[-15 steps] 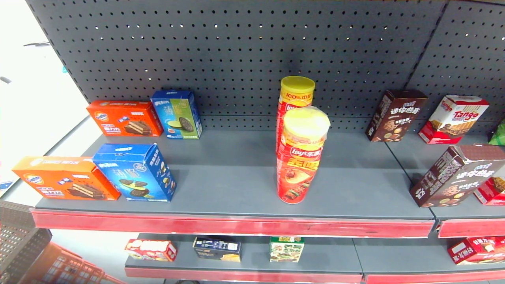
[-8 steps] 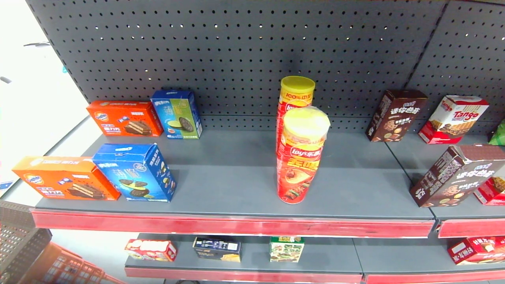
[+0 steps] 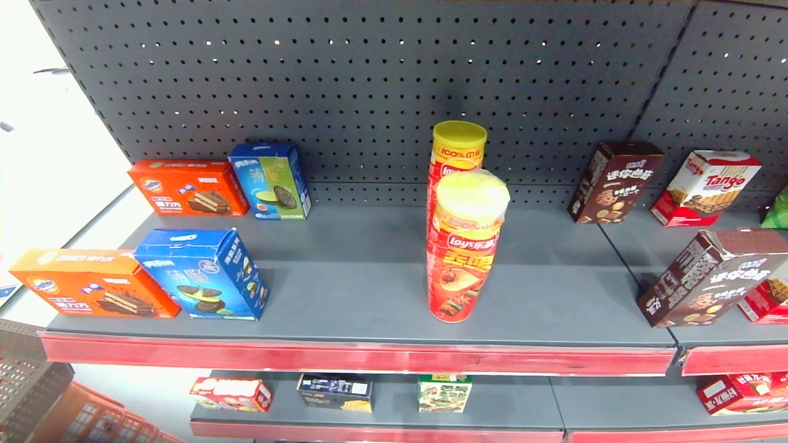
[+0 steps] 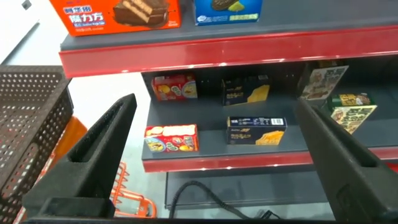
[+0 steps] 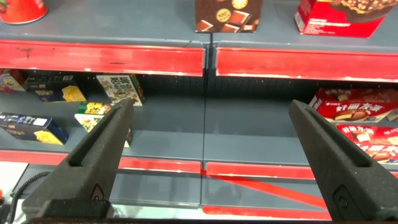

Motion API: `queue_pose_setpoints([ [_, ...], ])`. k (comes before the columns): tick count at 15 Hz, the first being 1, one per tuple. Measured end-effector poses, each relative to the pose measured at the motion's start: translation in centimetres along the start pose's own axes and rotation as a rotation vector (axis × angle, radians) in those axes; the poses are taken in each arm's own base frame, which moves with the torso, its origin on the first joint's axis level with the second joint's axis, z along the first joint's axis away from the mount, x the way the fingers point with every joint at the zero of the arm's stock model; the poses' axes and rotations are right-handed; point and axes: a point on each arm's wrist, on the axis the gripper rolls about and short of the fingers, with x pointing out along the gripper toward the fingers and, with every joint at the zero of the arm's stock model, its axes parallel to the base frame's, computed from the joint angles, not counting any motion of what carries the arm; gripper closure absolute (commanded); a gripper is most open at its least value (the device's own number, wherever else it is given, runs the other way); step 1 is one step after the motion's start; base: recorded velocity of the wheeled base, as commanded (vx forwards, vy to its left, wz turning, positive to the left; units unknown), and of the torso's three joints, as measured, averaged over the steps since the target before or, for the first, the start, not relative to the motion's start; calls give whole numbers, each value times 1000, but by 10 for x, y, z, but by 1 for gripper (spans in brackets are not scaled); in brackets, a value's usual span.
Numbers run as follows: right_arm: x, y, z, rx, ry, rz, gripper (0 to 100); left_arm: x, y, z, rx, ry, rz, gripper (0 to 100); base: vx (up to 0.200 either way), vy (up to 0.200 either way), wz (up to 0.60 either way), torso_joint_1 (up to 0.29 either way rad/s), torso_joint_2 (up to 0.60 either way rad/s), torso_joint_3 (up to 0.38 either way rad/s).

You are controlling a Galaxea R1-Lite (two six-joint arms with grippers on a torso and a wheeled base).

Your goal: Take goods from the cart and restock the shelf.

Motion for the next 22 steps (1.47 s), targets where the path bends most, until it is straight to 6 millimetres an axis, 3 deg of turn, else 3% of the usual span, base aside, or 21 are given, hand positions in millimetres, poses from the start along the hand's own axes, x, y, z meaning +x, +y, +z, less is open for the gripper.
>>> queue_pose_setpoints([
  [3, 0, 0, 0, 0, 0, -2, 0, 0, 0, 0, 1, -1, 4, 0, 0, -133, 0, 3, 0, 2],
  [10, 0, 0, 0, 1, 0, -2, 0, 0, 0, 0, -20, 1, 2, 0, 0, 0, 0, 0, 0, 0],
  [13, 0, 0, 0, 1, 1, -2, 0, 0, 0, 0, -20, 1, 15, 0, 0, -200, 0, -1, -1, 9],
  [22, 0, 0, 0, 1, 0, -2, 0, 0, 0, 0, -26, 1, 17, 0, -22, 0, 0, 0, 1, 0],
])
